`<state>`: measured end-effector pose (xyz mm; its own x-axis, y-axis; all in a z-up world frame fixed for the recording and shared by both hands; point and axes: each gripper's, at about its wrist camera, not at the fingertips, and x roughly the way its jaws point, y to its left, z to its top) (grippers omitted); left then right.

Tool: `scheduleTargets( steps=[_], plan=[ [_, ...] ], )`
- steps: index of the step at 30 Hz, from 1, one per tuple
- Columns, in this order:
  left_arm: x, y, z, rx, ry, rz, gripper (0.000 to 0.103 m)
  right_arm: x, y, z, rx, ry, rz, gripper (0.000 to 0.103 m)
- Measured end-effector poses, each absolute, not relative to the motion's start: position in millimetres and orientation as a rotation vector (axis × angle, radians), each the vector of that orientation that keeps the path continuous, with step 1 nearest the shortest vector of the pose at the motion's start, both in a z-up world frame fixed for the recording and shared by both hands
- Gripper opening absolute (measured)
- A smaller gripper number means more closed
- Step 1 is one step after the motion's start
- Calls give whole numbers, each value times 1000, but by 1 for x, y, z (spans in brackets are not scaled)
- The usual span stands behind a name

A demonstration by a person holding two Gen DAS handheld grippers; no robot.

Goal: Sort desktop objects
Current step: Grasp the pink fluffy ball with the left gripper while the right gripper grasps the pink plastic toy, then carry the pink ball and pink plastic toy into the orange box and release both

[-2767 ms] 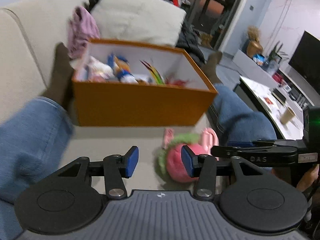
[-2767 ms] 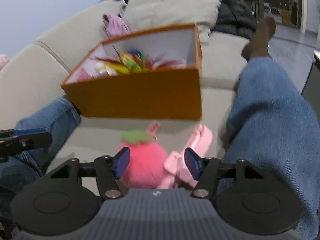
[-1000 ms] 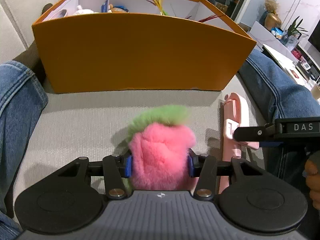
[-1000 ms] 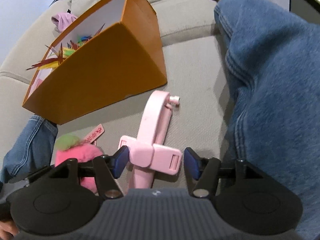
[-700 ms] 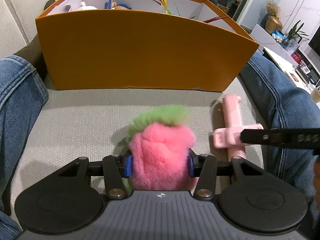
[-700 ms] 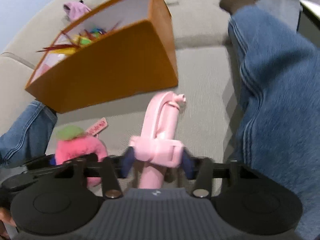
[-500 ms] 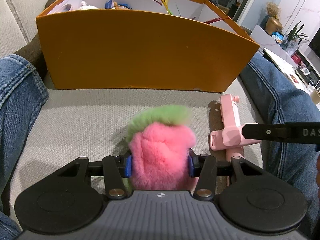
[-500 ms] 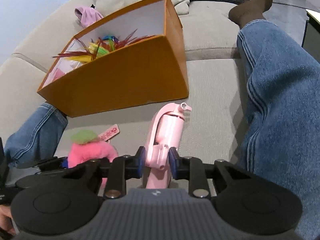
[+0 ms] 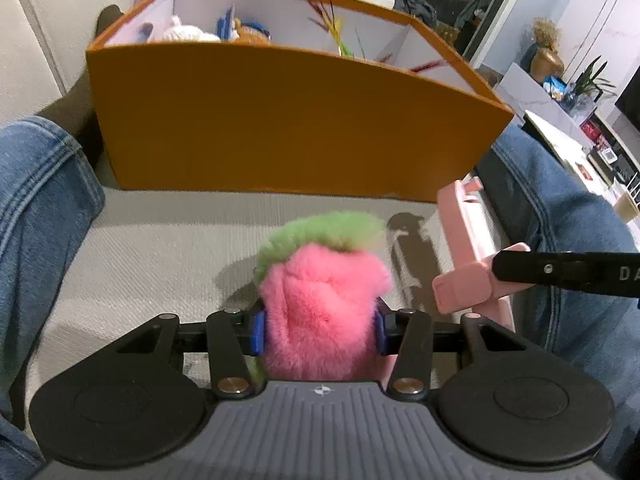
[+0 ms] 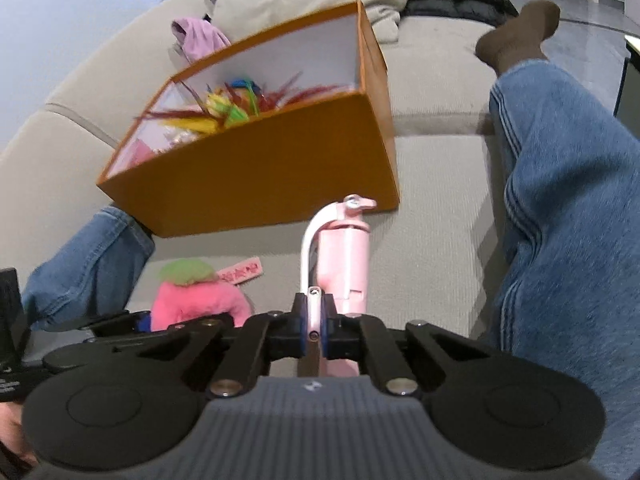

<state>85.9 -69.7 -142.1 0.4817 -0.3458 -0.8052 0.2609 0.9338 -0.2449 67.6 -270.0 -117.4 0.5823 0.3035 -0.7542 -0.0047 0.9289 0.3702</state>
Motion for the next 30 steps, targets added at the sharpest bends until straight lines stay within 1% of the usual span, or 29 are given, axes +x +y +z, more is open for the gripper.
scheduleTargets(
  steps=[5, 11, 16, 19, 25, 30],
  plan=[
    [85, -62, -124, -156, 981, -379, 54, 59, -276, -89, 342, 882, 207, 6],
    [83, -50, -81, -162, 878, -368, 54, 59, -277, -36, 309, 770, 264, 6],
    [88, -47, -50, -161, 803, -358, 54, 85, -271, 7, 271, 676, 298, 6],
    [94, -46, -39, -159, 766, -349, 54, 114, -264, 23, 236, 642, 292, 6],
    [99, -35, -26, -174, 731, -325, 54, 183, -253, 24, 155, 644, 232, 6],
    [108, -28, -33, -197, 738, -313, 54, 234, -235, -6, 16, 691, 153, 6]
  ],
)
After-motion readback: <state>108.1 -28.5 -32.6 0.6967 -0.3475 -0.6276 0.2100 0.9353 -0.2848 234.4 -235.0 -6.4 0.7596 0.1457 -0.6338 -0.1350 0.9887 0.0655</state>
